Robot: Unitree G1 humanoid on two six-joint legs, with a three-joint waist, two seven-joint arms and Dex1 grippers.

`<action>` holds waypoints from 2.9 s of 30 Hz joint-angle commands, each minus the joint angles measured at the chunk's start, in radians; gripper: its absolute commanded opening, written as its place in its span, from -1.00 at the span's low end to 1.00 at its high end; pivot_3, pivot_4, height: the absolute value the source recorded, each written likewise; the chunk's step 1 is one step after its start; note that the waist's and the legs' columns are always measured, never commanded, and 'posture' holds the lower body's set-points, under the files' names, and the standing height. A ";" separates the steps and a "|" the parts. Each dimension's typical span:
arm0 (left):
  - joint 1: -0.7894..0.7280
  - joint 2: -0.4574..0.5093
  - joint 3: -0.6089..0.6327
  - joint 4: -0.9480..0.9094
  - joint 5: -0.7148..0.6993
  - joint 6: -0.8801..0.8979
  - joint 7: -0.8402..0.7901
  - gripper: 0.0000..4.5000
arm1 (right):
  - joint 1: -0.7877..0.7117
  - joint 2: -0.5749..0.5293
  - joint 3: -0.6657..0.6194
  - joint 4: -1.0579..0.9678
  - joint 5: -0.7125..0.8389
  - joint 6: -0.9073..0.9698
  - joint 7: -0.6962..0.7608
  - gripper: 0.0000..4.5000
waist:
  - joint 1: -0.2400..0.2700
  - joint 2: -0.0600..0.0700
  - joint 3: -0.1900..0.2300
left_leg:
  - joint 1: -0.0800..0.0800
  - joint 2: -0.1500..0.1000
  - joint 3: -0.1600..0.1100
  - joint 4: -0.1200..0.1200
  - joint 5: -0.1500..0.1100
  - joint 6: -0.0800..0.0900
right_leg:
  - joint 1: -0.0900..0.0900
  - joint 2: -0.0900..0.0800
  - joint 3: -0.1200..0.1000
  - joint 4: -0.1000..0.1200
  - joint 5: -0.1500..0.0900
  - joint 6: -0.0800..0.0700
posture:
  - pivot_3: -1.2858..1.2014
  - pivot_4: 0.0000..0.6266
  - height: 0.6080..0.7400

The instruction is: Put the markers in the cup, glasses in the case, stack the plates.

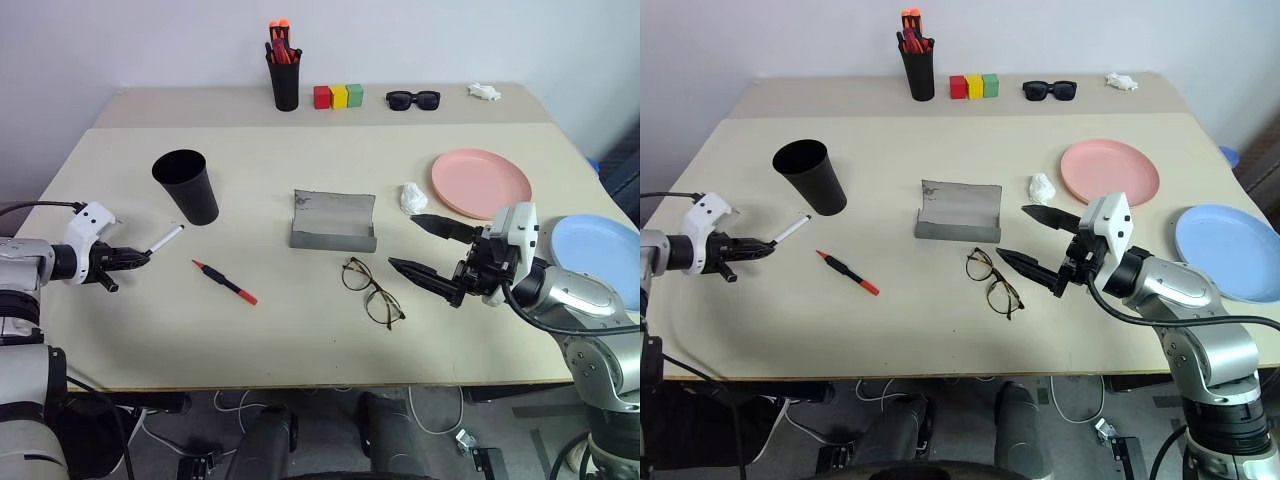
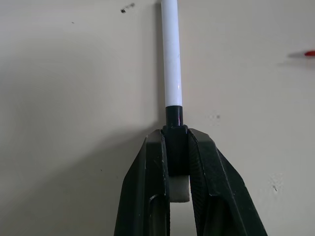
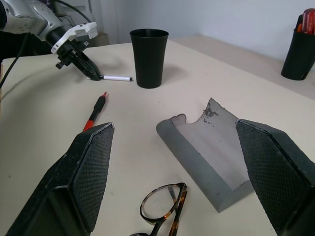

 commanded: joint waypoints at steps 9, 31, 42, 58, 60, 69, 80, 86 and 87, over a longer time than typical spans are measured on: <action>0.063 0.071 0.259 -0.062 -0.169 0.058 0.158 -0.99 | -0.056 0.002 0.012 0.032 -0.015 -0.035 0.021 0.80 | 0.000 0.000 0.000 | -0.001 0.001 0.000 0.000 0.000 0.000 | -0.001 0.000 0.000 0.000 0.000 0.000 | 0.03 -0.52 1.00; -0.158 -0.337 0.484 -0.216 -0.392 -0.331 0.520 -0.99 | -0.109 0.014 0.038 0.078 -0.043 -0.061 0.041 0.80 | 0.021 -0.003 0.000 | -0.001 0.001 -0.001 0.002 0.001 -0.001 | 0.000 0.001 0.000 -0.001 0.001 0.000 | 0.03 -0.52 1.00; -0.121 -0.425 0.456 -0.213 -0.417 -0.326 0.470 -0.99 | -0.083 0.009 0.022 0.058 -0.039 -0.063 0.024 0.80 | 0.007 -0.003 0.000 | -0.001 0.000 -0.001 0.002 0.001 -0.001 | 0.001 0.001 0.000 -0.001 0.001 0.000 | 0.03 -0.52 1.00; -0.036 -0.449 0.452 -0.309 -0.444 -0.288 0.467 -0.99 | -0.117 0.037 -0.009 0.030 0.095 -0.031 0.029 0.80 | 0.006 -0.003 0.000 | -0.001 0.000 -0.001 0.002 0.001 -0.001 | 0.001 0.001 0.000 -0.002 0.002 0.000 | 0.03 -0.52 1.00; -0.034 -0.450 0.447 -0.313 -0.442 -0.287 0.468 -0.99 | -0.117 0.040 -0.014 0.022 0.103 -0.036 0.026 0.80 | 0.005 -0.003 0.000 | -0.001 0.000 -0.001 0.002 0.001 -0.001 | 0.001 0.001 0.000 -0.002 0.002 0.000 | 0.03 -0.52 1.00; -0.027 -0.452 0.436 -0.319 -0.440 -0.284 0.469 -0.99 | -0.138 0.045 -0.009 0.041 0.111 -0.043 0.016 0.80 | 0.005 -0.003 0.000 | -0.001 0.000 -0.001 0.002 0.001 -0.001 | 0.001 0.001 0.000 -0.002 0.002 0.000 | 0.03 -0.52 1.00; -0.006 -0.462 0.437 -0.351 -0.452 -0.269 0.467 0.97 | -0.123 0.046 -0.013 0.089 0.086 -0.080 0.059 0.80 | 0.005 -0.003 0.000 | -0.001 0.000 -0.001 0.002 0.001 -0.001 | 0.001 0.001 0.000 -0.002 0.002 0.000 | 0.03 -0.52 1.00; 0.032 -0.464 0.433 -0.467 -0.503 -0.169 0.422 0.97 | -0.116 0.046 -0.016 0.093 0.083 -0.086 0.065 0.80 | 0.005 -0.003 0.000 | -0.001 0.000 -0.001 0.002 0.001 -0.001 | 0.001 0.001 0.000 -0.002 0.002 0.000 | 0.03 -0.52 1.00; 0.047 -0.461 0.427 -0.521 -0.534 -0.107 0.396 0.97 | -0.116 0.046 -0.015 0.095 0.083 -0.087 0.066 0.80 | 0.004 -0.003 0.000 | -0.001 0.000 -0.001 0.002 0.001 -0.001 | 0.001 0.001 0.000 -0.002 0.002 0.000 | 0.03 -0.52 1.00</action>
